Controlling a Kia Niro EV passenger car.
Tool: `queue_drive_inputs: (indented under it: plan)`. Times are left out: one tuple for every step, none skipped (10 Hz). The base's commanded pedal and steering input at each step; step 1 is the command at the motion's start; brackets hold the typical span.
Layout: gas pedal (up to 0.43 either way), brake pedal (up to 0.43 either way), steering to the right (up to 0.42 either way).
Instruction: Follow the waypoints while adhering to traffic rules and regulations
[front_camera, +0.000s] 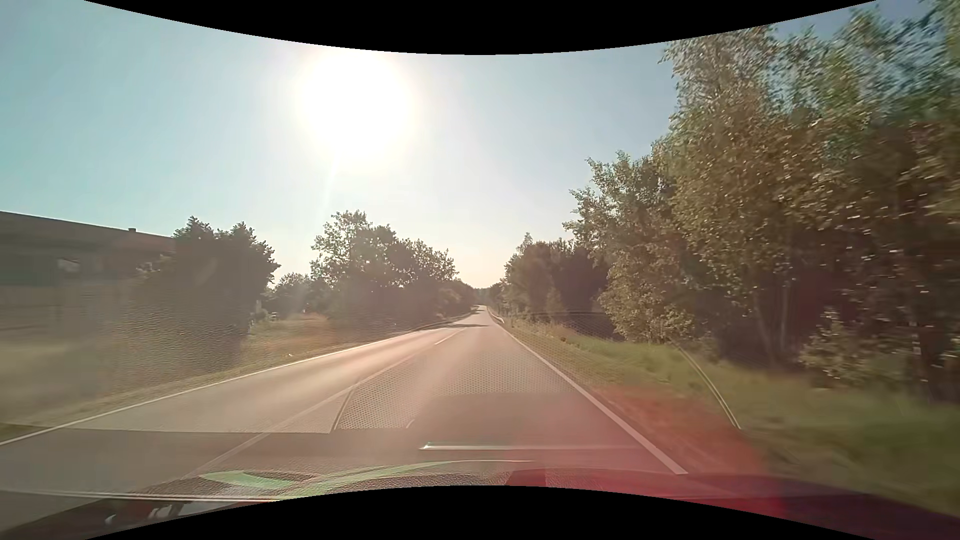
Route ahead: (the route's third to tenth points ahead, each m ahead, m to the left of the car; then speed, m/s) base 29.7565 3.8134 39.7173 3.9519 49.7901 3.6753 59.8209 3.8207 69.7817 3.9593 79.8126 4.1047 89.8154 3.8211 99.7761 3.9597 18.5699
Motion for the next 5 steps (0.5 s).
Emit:
queue_drive_inputs:
  plan:
    - [0.358, 0.0, -0.006]
    - [0.339, 0.0, -0.005]
    - [0.319, 0.0, -0.004]
    - [0.287, 0.0, -0.003]
    - [0.268, 0.0, -0.002]
